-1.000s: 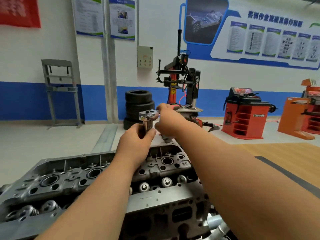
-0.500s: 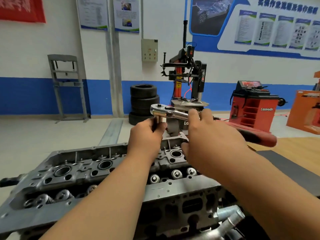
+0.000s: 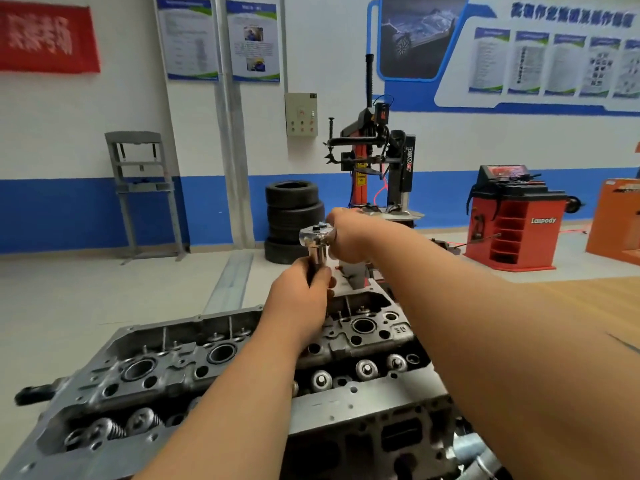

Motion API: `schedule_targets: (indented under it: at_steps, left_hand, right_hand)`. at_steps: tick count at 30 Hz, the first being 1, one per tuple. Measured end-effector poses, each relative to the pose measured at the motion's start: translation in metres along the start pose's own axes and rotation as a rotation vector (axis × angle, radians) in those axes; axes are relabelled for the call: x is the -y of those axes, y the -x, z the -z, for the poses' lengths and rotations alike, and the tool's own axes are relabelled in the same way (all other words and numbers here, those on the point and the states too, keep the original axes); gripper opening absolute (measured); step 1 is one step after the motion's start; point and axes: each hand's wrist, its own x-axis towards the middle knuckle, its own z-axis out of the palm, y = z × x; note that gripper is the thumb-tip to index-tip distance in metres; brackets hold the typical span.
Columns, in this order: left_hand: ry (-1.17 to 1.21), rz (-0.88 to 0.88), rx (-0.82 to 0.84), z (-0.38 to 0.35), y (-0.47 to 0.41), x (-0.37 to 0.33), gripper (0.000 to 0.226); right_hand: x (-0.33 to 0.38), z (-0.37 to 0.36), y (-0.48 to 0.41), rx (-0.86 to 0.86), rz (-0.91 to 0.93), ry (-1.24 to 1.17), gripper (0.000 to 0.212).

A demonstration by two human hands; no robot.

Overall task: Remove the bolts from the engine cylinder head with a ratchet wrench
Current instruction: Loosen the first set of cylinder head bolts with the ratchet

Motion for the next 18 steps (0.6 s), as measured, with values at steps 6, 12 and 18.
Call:
schedule_targets:
  at_steps: [6,12,18]
  left_hand:
    - [-0.039,-0.029,-0.063,0.0,0.002,-0.002,0.019]
    - [-0.023,-0.013,-0.097,-0.004,0.007,-0.006,0.023]
    - [0.055,0.027,-0.062,0.005,0.003,0.0,0.008]
  right_hand:
    - [-0.01,-0.003,0.042,-0.14,-0.129,0.235,0.058]
    - [-0.01,-0.01,0.156,-0.3,-0.034,0.416,0.079]
    - [-0.001,-0.003,0.154,-0.209,-0.015,0.389,0.073]
